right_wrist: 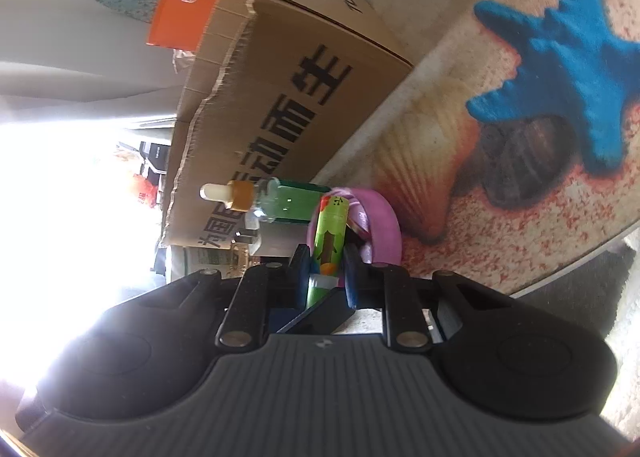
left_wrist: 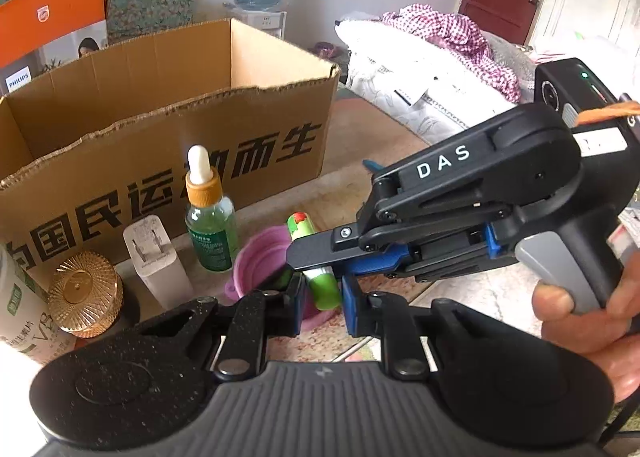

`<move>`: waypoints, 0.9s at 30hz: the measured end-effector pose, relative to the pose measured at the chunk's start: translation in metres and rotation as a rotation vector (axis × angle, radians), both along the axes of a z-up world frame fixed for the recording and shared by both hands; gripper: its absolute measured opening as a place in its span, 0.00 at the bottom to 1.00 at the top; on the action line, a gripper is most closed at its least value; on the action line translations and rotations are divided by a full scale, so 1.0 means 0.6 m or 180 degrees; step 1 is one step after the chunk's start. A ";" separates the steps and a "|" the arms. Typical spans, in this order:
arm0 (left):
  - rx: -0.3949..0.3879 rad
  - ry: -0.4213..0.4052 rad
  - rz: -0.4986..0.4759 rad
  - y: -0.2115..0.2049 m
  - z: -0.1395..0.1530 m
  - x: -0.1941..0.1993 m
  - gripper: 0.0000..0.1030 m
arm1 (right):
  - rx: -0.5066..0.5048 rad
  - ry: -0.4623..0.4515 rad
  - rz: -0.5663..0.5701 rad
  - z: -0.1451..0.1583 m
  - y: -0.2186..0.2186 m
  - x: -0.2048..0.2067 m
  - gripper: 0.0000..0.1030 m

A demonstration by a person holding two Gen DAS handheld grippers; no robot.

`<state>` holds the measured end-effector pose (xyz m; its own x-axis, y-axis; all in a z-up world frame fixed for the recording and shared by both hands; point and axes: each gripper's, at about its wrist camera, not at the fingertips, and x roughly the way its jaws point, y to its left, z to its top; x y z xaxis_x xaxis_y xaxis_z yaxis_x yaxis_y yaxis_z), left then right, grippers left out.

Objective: Organize rigid objects
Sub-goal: 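Lower the marker into the cardboard box and open the right gripper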

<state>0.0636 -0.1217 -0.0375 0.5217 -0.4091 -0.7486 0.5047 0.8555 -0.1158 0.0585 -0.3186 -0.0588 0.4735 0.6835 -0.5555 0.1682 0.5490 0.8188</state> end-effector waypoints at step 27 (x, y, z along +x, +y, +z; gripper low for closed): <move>0.0277 0.0030 0.1289 0.235 0.128 0.207 0.31 | -0.0220 -0.0308 0.1372 0.161 0.283 0.320 0.16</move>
